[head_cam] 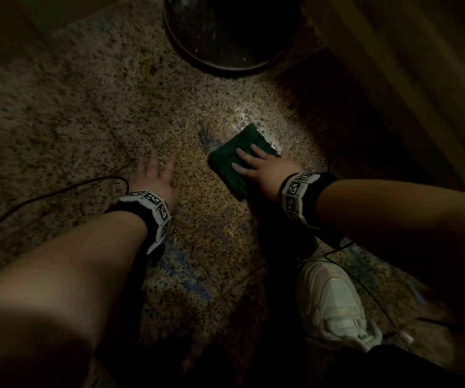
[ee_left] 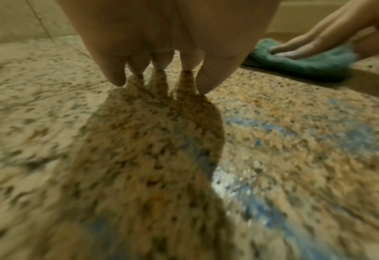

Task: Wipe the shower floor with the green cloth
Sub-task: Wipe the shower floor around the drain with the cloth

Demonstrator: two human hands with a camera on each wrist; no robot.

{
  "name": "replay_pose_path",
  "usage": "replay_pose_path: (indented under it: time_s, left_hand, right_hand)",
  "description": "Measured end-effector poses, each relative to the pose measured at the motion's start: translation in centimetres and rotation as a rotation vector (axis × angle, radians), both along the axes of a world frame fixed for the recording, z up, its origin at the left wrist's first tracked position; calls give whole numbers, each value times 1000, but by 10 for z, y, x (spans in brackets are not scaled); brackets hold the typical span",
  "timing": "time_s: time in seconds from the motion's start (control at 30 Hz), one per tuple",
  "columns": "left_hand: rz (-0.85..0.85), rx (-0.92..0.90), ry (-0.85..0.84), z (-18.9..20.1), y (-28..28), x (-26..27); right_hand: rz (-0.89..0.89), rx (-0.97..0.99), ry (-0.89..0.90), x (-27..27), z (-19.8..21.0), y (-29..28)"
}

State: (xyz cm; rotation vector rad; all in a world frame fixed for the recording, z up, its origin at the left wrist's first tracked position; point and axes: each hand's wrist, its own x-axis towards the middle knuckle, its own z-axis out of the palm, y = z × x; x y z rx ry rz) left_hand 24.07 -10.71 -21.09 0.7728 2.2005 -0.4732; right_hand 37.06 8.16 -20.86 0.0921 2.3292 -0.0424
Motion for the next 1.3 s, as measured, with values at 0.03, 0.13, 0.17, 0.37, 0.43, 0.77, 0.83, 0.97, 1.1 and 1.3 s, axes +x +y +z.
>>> replay_pose_path:
  time_s: [0.03,0.13,0.17,0.37,0.43,0.77,0.83,0.97,1.1,1.3]
  left_hand:
    - [0,7,-2,-1,-2,0]
    - [20,20,1,-6,-11,-1]
    - [41,19,-1,-8,-16,-1]
    - [196,-46,45,9,-50,8]
    - [247,-77,69,19,-63,13]
    - [444,-169,66,71,-122,43]
    - [446,-166,68,61,-130,41]
    - [445,-115,52,33,-138,39]
    - [428,-97,30,11,-155,47]
    - [489,-13,57,-8,-180,39]
  right_hand:
    - [16,-7,-2,2,0,-1]
    - [45,4,2,1,-4,2]
    - [73,13,16,-1,-7,4]
    - [230,35,71,-9,-18,13]
    - [279,13,35,-18,-14,11]
    - [360,0,-44,-56,-4,-11]
    - [327,10,-59,-55,-5,-13]
    - [259,65,-82,-49,-5,-23]
    - [190,103,-111,-37,-1,-44]
    - [82,53,-89,-6,-11,-88]
